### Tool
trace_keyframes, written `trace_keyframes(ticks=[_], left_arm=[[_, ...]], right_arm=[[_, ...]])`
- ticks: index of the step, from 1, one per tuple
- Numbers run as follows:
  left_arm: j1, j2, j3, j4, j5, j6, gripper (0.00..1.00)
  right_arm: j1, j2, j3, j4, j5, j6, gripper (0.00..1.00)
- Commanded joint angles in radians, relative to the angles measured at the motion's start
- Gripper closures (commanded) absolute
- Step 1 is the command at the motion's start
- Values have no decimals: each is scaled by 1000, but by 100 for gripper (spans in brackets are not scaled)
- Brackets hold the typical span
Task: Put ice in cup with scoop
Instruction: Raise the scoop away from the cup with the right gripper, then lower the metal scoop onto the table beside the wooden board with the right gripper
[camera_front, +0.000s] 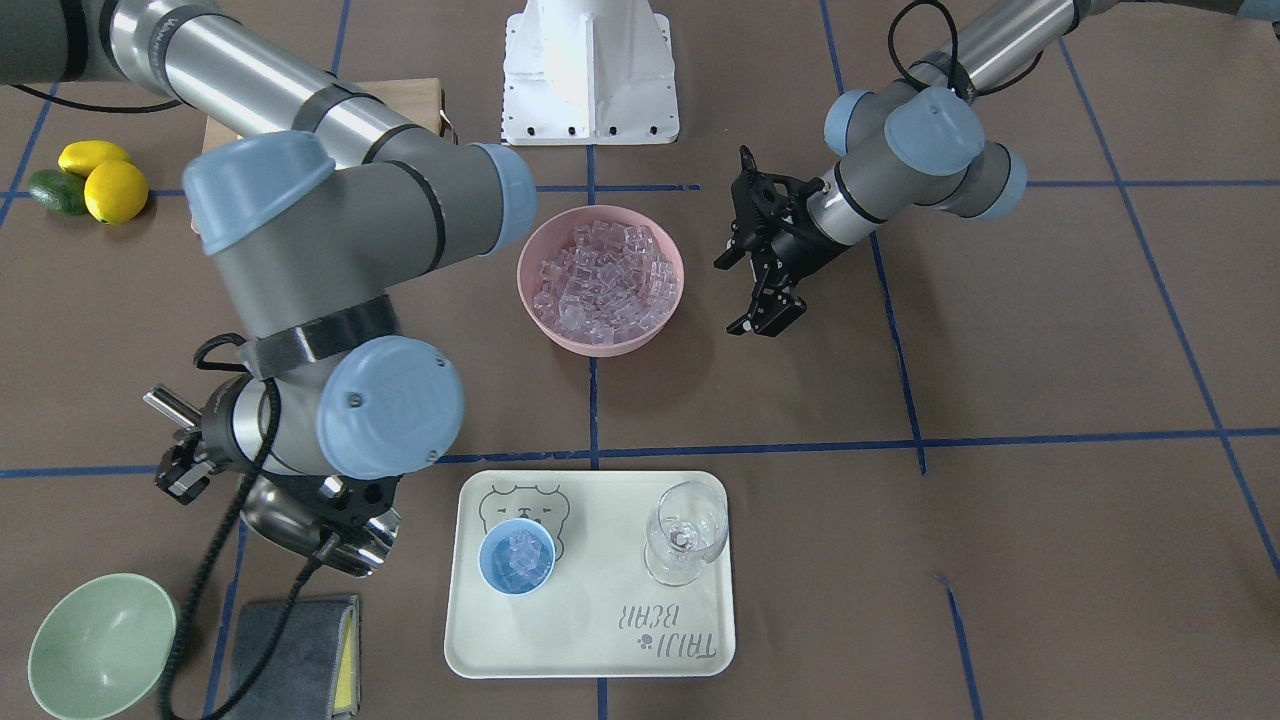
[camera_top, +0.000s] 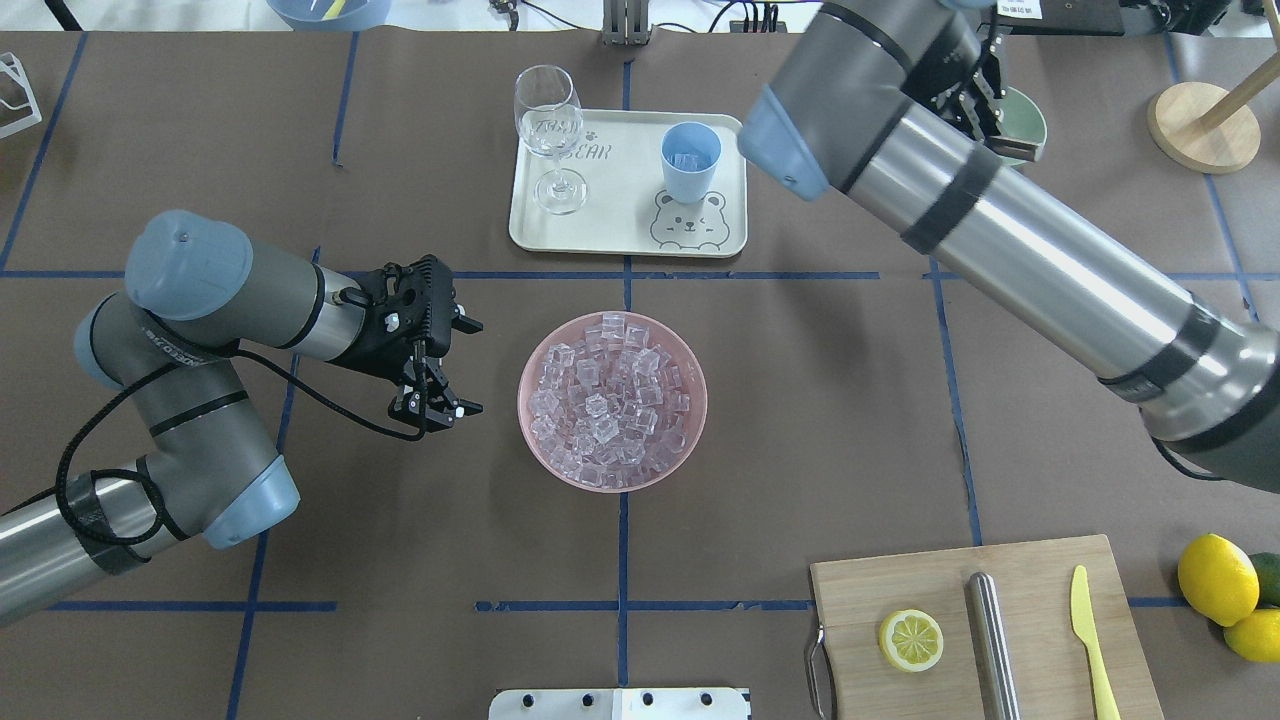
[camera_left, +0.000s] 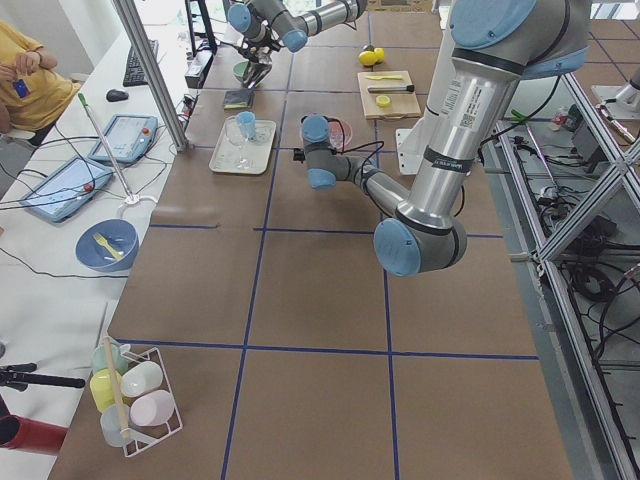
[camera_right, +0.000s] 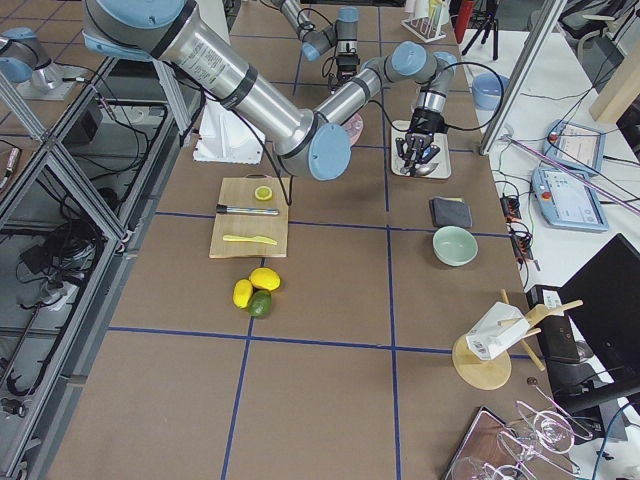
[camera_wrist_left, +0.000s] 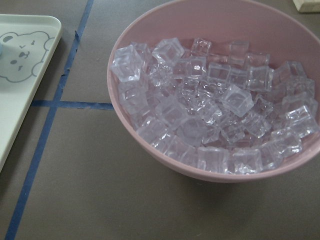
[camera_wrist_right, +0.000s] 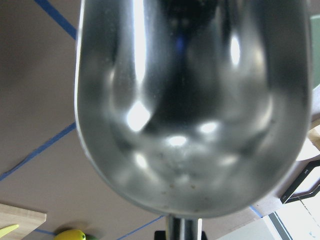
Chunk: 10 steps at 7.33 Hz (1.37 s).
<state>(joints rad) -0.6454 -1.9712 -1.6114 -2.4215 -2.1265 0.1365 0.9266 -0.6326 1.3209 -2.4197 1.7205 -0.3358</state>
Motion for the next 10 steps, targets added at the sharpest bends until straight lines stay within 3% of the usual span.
trace_keyframes(ticks=[1, 2, 3, 5, 8, 10], left_arm=[[1, 0, -4, 1, 0, 0, 0], [0, -2, -5, 1, 0, 0, 0], [0, -2, -5, 1, 0, 0, 0], [-2, -2, -5, 1, 0, 0, 0], [-7, 0, -7, 2, 0, 0, 0], [-7, 0, -5, 2, 0, 0, 0]], right_arm=[[21, -239, 288, 1, 42, 55, 100], [21, -372, 430, 7, 127, 151, 100], [18, -459, 513, 33, 171, 202, 100], [0, -557, 543, 107, 267, 271, 100], [-31, -778, 613, 509, 355, 760, 100], [-86, -962, 609, 934, 357, 1150, 100]])
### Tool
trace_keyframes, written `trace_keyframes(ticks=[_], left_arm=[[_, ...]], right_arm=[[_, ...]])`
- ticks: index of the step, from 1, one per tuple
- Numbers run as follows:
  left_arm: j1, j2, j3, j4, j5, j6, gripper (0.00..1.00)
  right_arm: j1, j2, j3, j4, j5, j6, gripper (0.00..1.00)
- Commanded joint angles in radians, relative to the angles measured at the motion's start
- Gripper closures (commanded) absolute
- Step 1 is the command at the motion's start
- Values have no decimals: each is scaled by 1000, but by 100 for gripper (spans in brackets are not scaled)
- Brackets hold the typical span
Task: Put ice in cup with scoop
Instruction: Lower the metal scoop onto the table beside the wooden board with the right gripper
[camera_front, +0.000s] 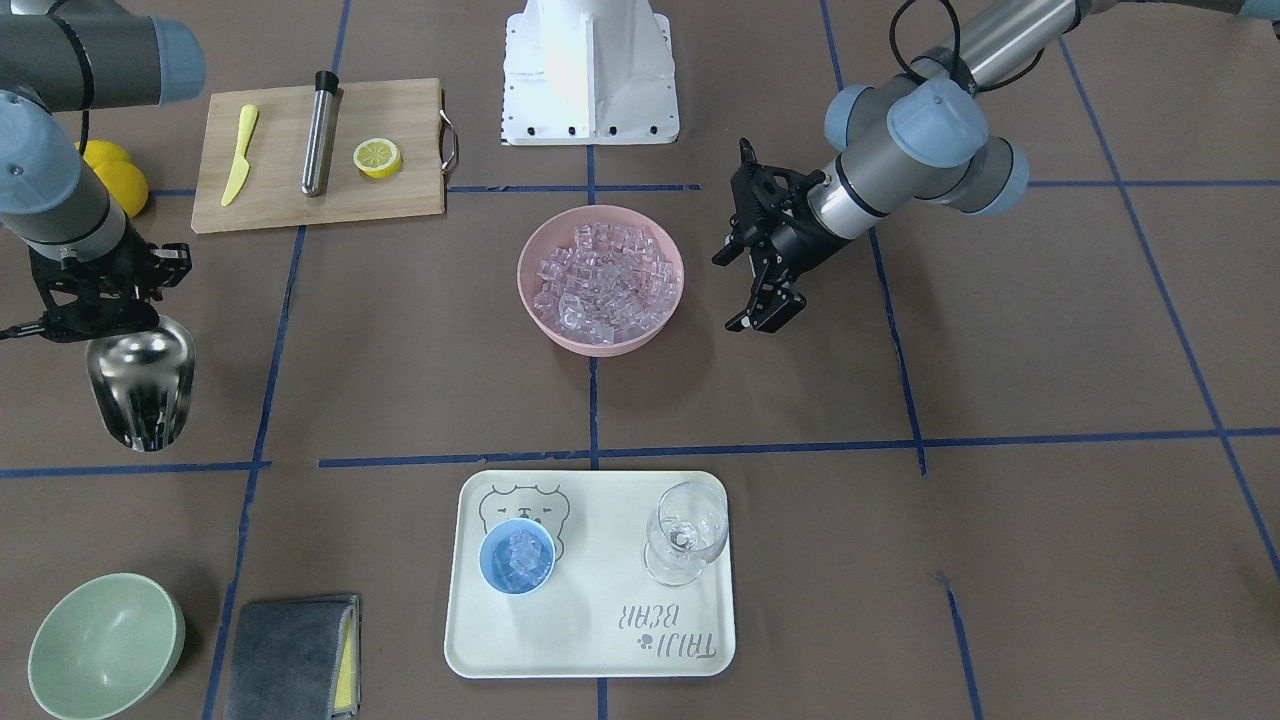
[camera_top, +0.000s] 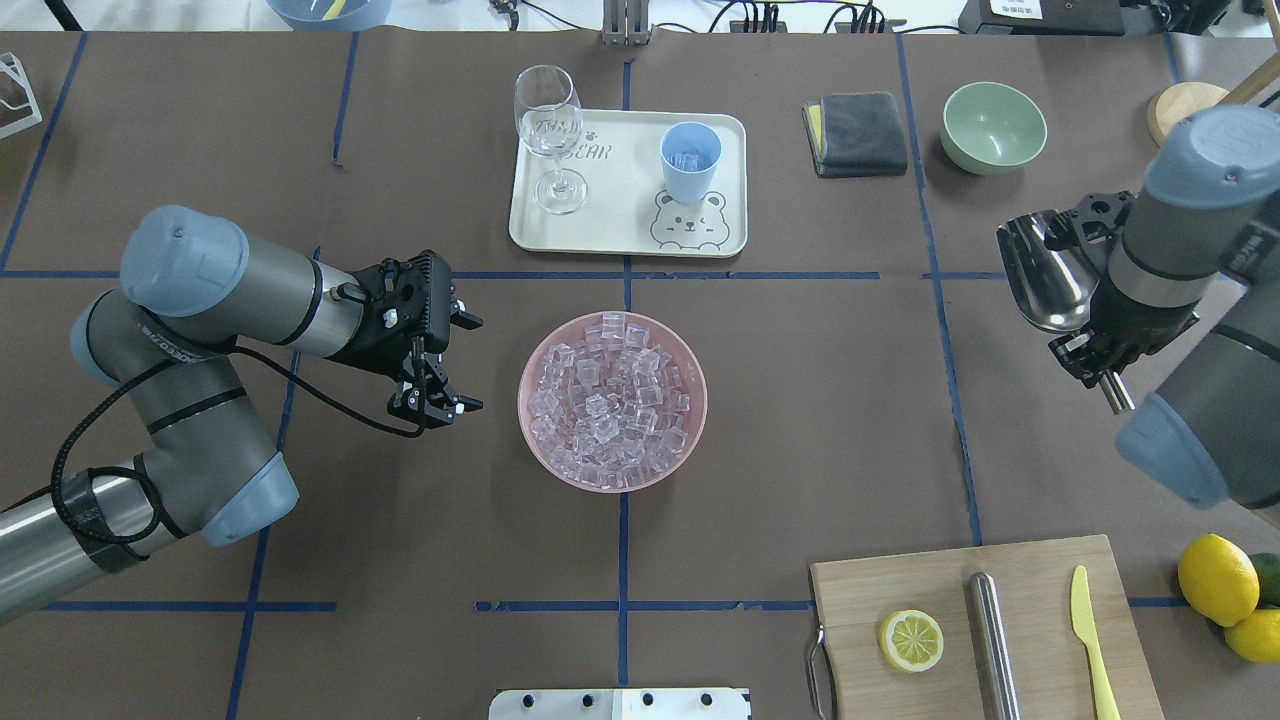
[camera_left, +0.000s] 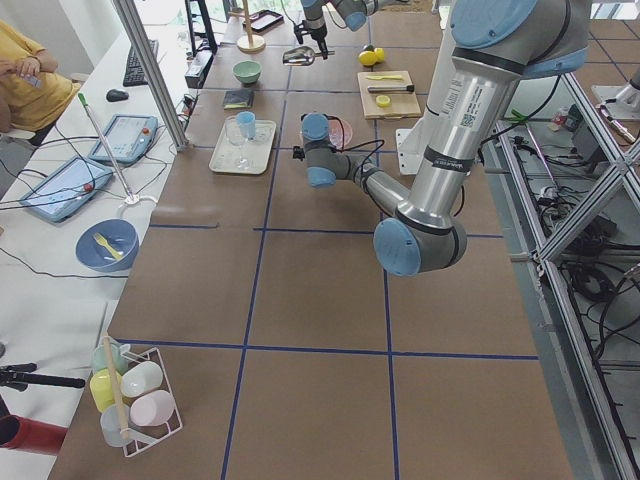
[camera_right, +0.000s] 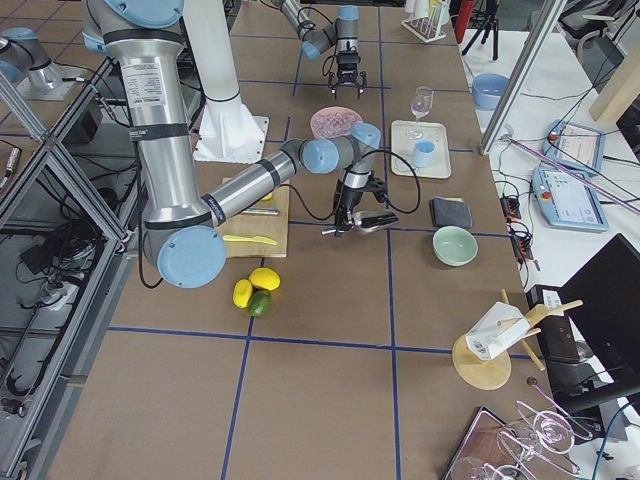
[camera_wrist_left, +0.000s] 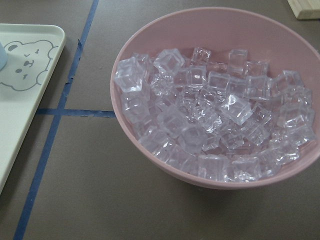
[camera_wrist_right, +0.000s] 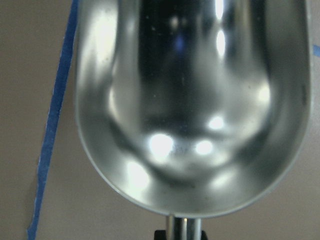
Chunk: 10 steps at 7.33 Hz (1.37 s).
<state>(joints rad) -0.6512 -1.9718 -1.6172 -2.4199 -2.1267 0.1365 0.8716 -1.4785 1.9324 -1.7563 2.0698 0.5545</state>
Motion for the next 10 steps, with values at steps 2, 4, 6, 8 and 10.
trace_keyframes(ticks=[2, 4, 6, 8, 10], left_arm=[[-1, 1, 0, -1, 1, 0, 0], [-1, 1, 0, 1, 1, 0, 0], [-1, -1, 0, 1, 1, 0, 0], [-1, 1, 0, 1, 1, 0, 0], [-1, 1, -1, -1, 1, 0, 0]], right_arm=[[-83, -132, -24, 422, 18, 463, 100], [-91, -132, -50, 423, 50, 469, 100], [-89, -135, -55, 426, 140, 467, 97], [-92, -132, -76, 423, 144, 463, 62], [-94, -128, -84, 416, 145, 461, 62]])
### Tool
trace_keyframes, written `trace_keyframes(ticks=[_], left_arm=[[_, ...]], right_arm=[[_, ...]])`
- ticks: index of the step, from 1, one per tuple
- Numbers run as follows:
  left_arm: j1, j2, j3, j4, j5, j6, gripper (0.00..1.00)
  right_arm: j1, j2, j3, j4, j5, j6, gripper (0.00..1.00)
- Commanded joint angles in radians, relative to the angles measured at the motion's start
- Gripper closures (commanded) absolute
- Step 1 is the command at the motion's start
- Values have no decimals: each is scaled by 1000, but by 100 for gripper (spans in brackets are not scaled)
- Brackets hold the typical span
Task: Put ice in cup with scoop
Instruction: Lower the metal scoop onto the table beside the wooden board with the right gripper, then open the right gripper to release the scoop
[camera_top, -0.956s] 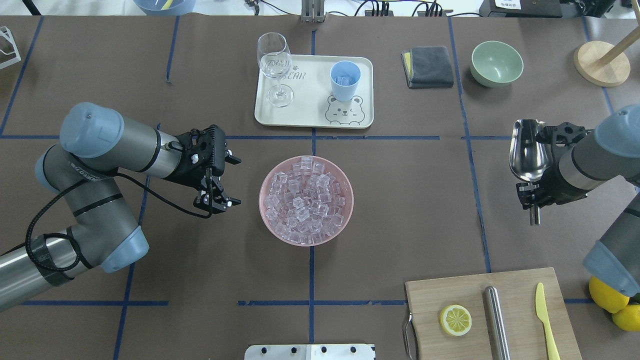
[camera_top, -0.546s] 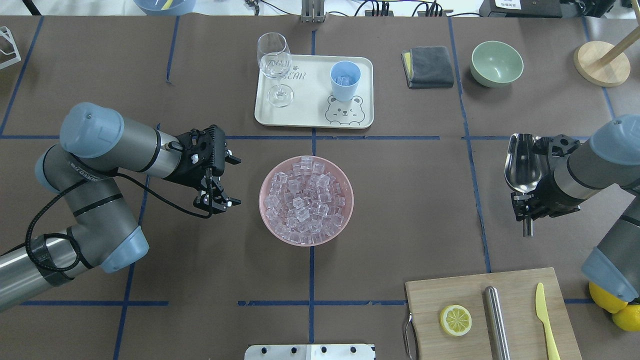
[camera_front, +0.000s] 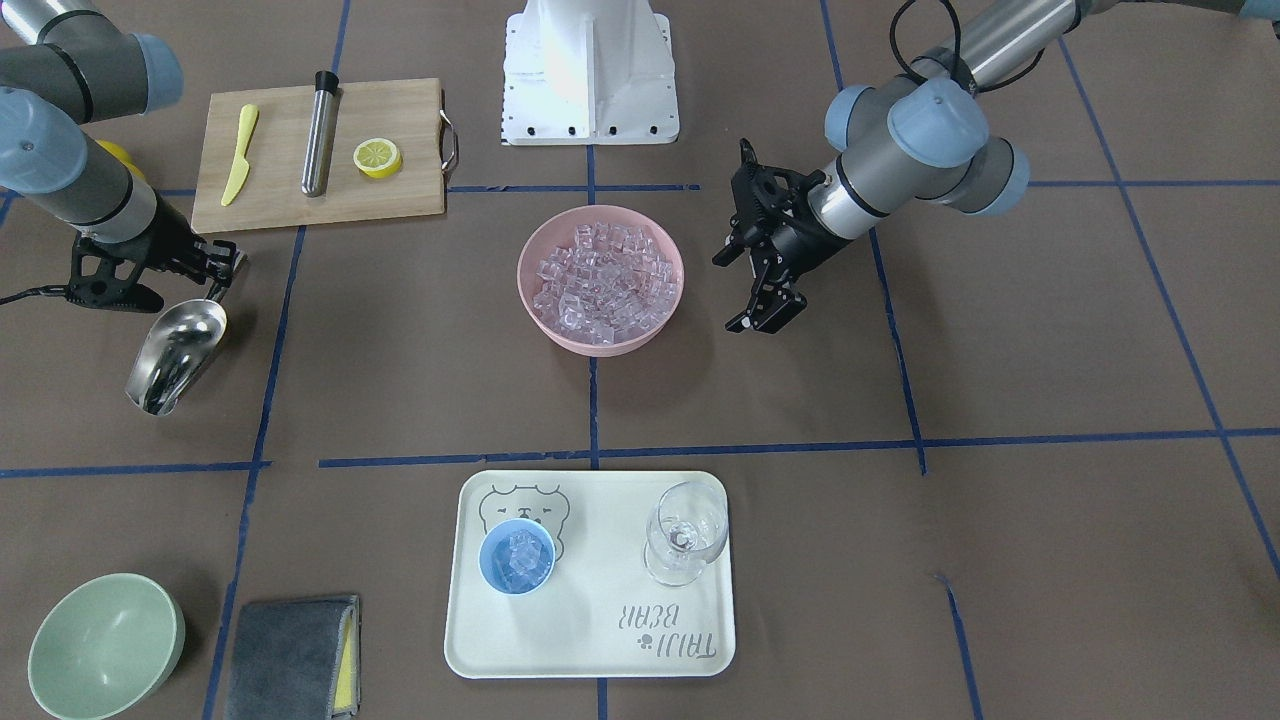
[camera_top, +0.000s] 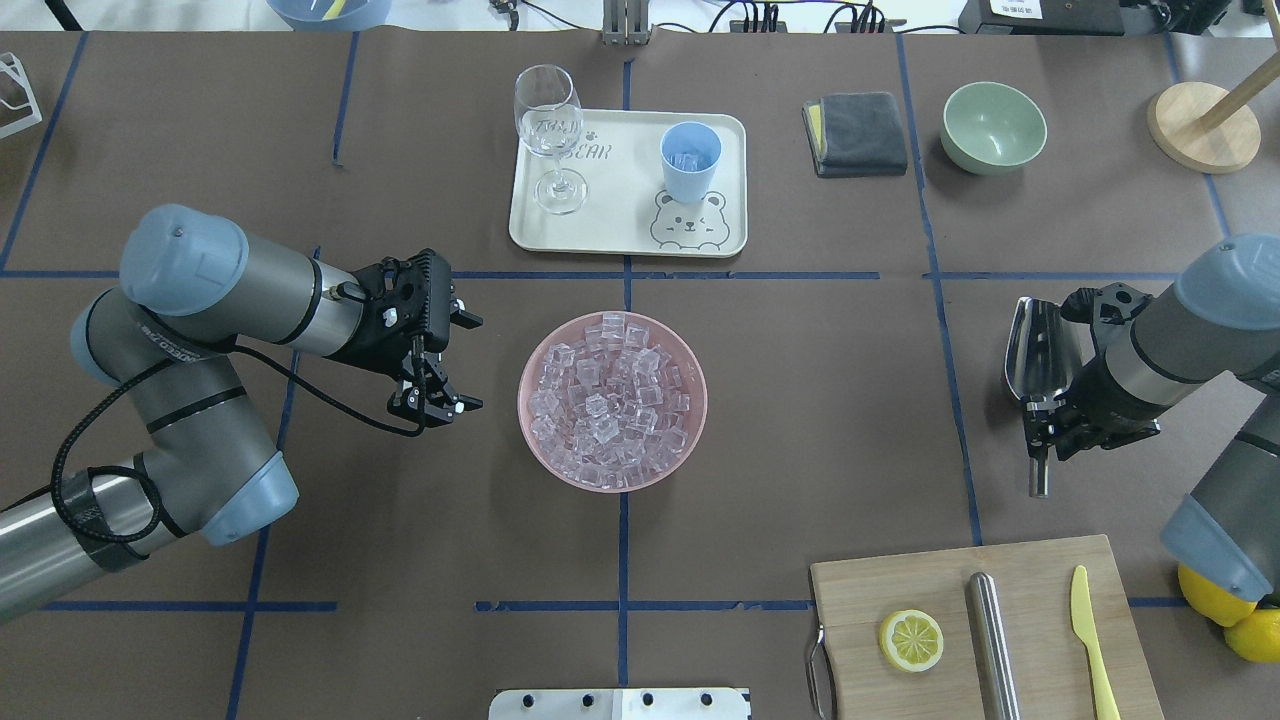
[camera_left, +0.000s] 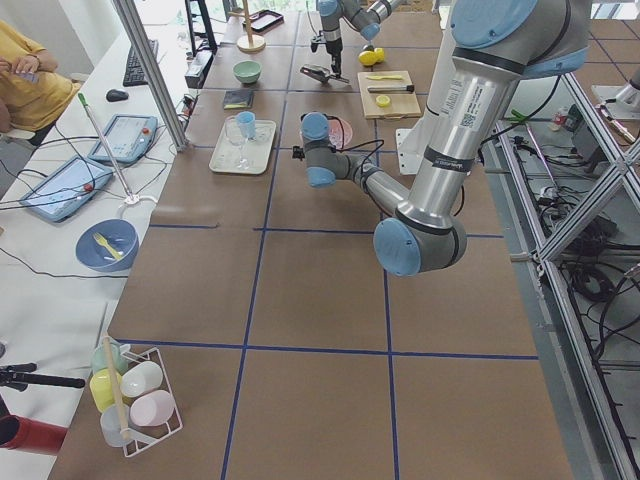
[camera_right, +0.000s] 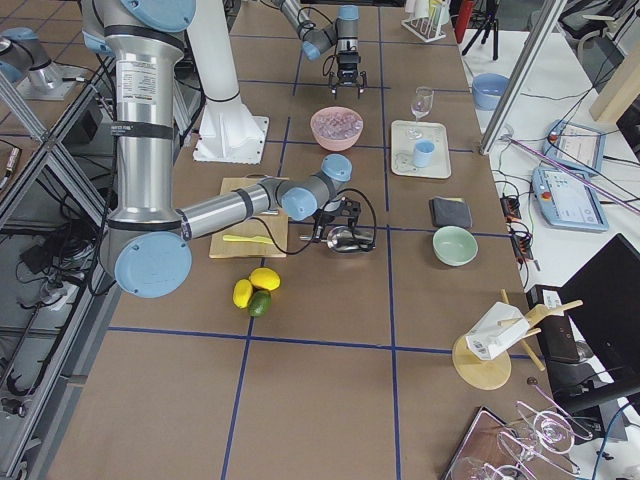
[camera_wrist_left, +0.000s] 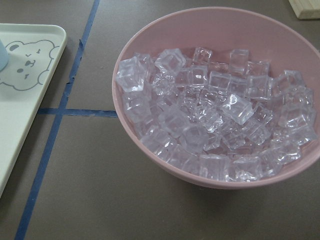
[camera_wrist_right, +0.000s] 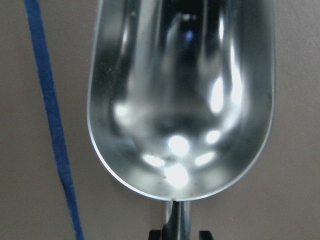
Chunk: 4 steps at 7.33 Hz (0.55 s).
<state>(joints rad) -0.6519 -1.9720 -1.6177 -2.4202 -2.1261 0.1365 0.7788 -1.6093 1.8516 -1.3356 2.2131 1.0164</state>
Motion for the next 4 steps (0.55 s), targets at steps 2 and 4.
trace_keyframes(ticks=[2, 4], left_arm=[[-2, -1, -1, 1, 2, 0, 0], [-12, 5, 1, 7, 8, -2, 0]], right_arm=[[-1, -1, 9, 0, 14, 1, 0], [10, -4, 62, 0, 10, 1, 0]])
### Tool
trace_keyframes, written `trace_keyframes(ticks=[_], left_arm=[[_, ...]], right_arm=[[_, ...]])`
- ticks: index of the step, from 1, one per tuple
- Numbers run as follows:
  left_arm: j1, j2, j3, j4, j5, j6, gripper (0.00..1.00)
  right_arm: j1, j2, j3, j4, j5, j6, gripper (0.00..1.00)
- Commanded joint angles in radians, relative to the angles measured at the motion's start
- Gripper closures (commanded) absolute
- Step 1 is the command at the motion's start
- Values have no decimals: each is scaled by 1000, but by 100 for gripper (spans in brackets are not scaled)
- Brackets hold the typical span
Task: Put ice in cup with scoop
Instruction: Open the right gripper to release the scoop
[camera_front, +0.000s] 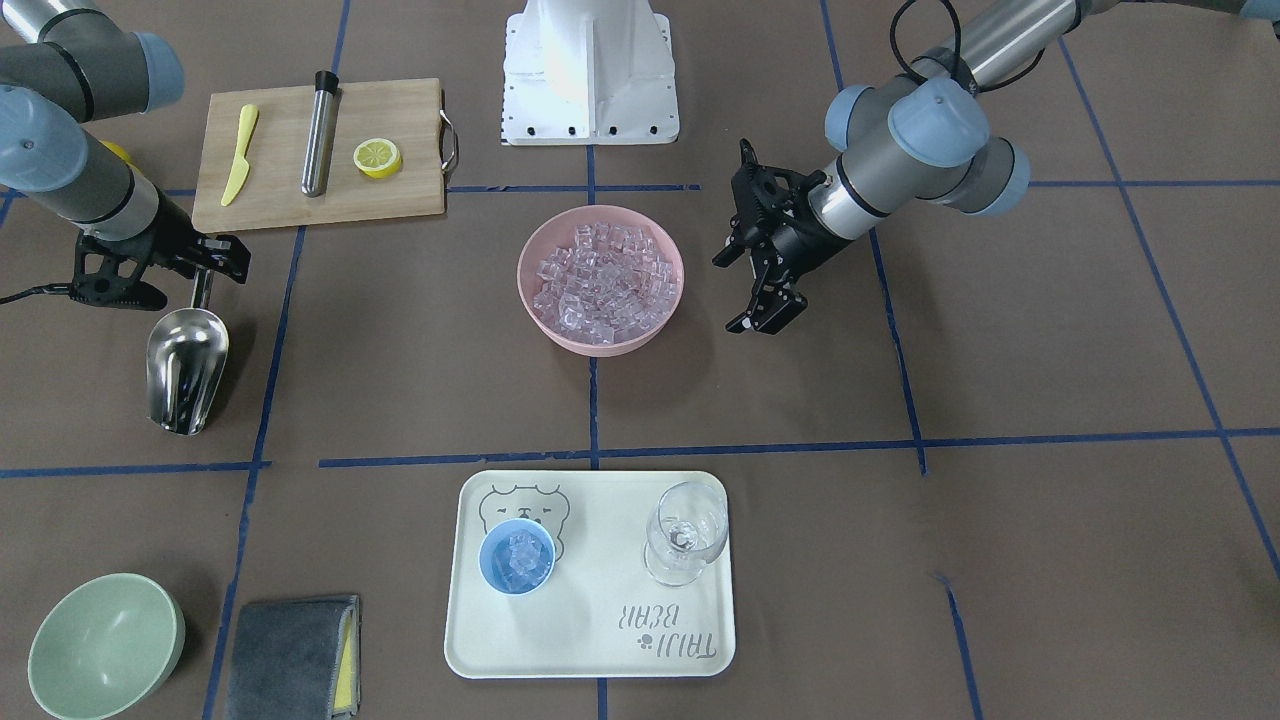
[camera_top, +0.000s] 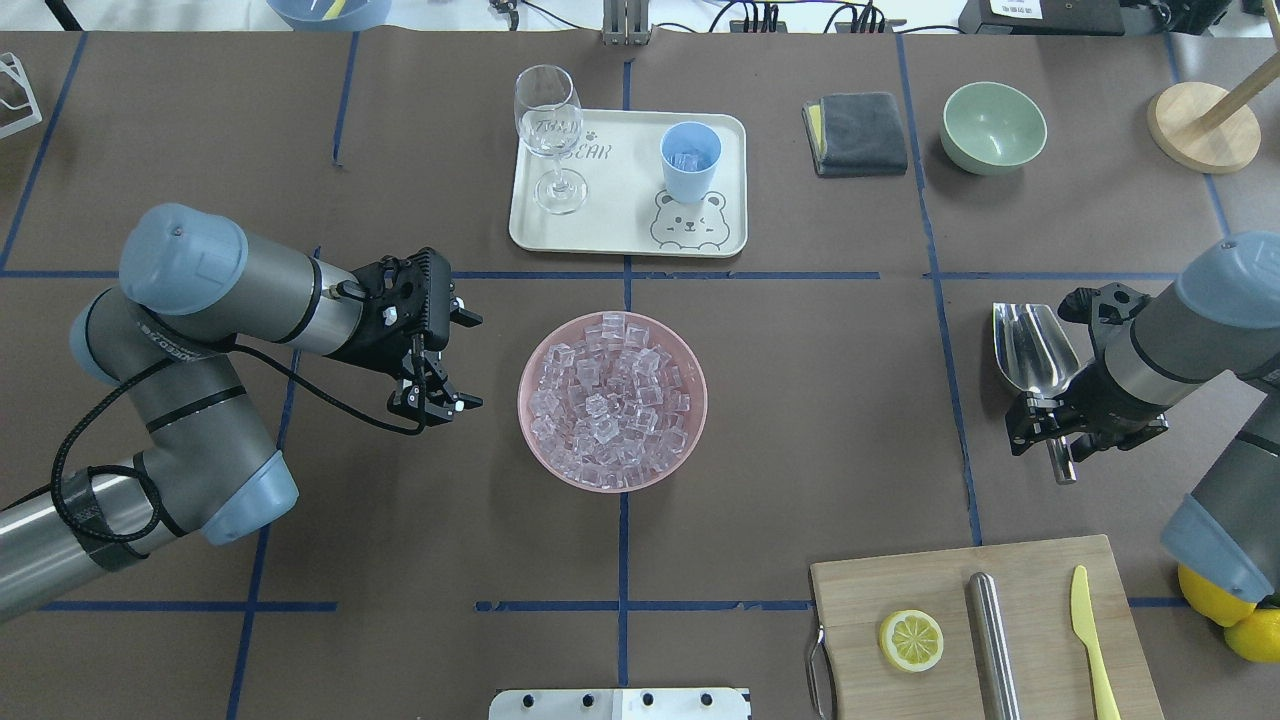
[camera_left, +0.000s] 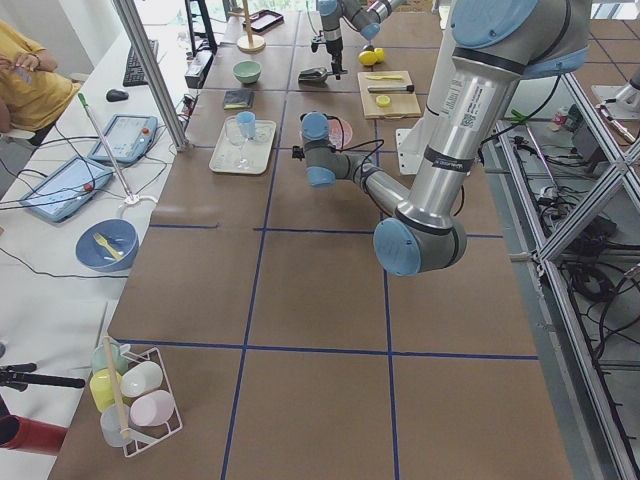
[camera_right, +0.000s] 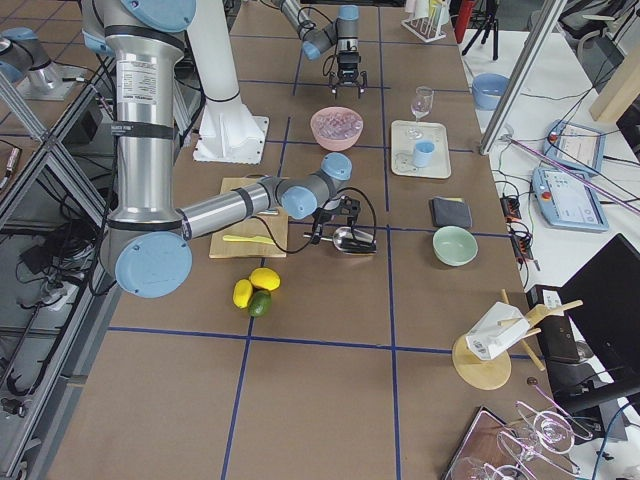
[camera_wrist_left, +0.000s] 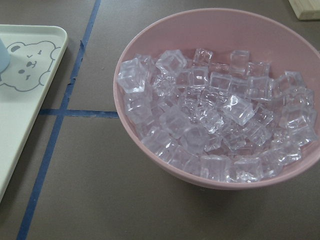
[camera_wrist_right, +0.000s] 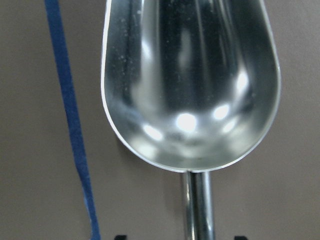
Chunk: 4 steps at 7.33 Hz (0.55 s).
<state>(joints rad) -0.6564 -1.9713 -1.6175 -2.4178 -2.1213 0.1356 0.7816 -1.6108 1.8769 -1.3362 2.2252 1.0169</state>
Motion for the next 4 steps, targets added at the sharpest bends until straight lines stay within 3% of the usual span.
trace_keyframes(ticks=[1, 3, 4], left_arm=[[-43, 18, 1, 9, -3, 1, 0], [-84, 29, 1, 11, -3, 3, 0], [-171, 104, -40, 14, -21, 10, 0]], right_arm=[[45, -4, 68, -1, -9, -1, 0], [160, -5, 71, -3, -13, -68, 0], [216, -29, 65, -8, -15, -157, 0]])
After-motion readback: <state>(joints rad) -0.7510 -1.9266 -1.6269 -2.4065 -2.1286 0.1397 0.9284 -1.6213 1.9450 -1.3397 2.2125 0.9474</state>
